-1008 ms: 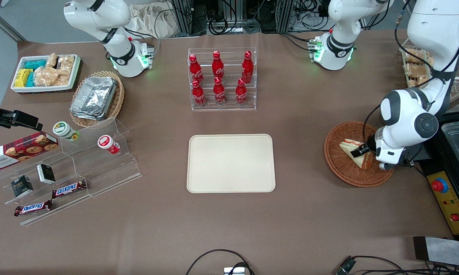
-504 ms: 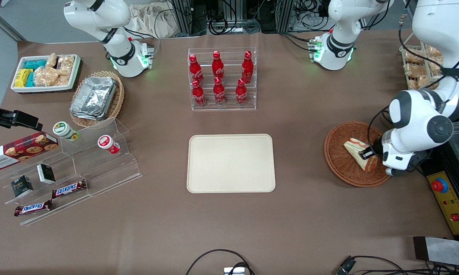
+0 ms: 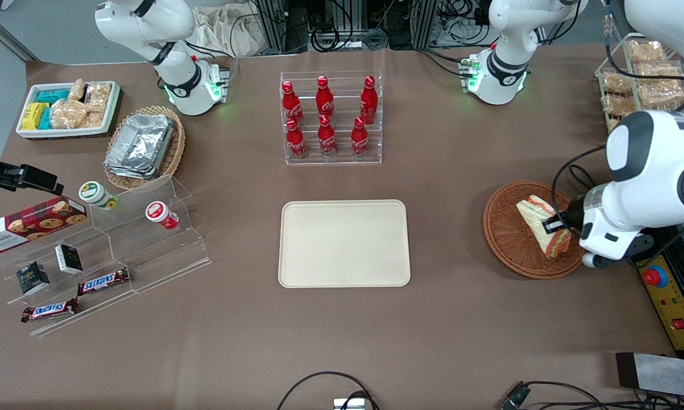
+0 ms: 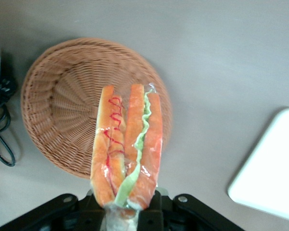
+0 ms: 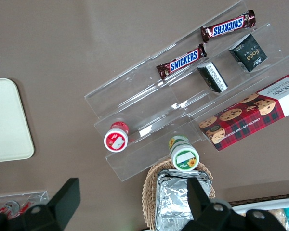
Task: Place sandwich from basket to tray
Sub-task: 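Carry the held sandwich with the left gripper over the beige tray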
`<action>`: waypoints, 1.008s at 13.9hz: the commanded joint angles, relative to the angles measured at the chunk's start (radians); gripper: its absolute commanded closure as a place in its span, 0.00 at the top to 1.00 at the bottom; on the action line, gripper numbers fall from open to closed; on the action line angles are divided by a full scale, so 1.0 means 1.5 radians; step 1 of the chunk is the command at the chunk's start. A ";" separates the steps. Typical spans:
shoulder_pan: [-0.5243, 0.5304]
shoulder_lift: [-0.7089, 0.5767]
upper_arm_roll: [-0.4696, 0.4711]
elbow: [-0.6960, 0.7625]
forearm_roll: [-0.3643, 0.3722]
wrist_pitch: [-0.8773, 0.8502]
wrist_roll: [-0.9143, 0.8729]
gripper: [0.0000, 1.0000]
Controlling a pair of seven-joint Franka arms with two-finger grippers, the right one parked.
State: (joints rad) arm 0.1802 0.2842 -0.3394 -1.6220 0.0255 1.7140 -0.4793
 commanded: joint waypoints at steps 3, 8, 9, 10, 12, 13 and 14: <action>-0.125 0.046 -0.001 0.095 0.010 -0.036 -0.029 0.00; -0.221 0.101 -0.001 0.098 0.010 0.009 -0.090 0.00; -0.236 0.114 -0.001 0.096 0.019 0.027 -0.092 0.00; -0.255 0.126 -0.001 0.090 0.029 0.040 -0.092 0.00; -0.303 0.152 -0.001 0.090 0.043 0.058 -0.097 0.00; -0.308 0.165 -0.001 0.090 0.043 0.073 -0.104 0.00; -0.318 0.180 0.000 0.087 0.043 0.090 -0.112 0.00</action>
State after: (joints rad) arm -0.2659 0.5068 -0.3476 -1.5254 0.0684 1.8291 -0.6197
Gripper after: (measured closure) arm 0.797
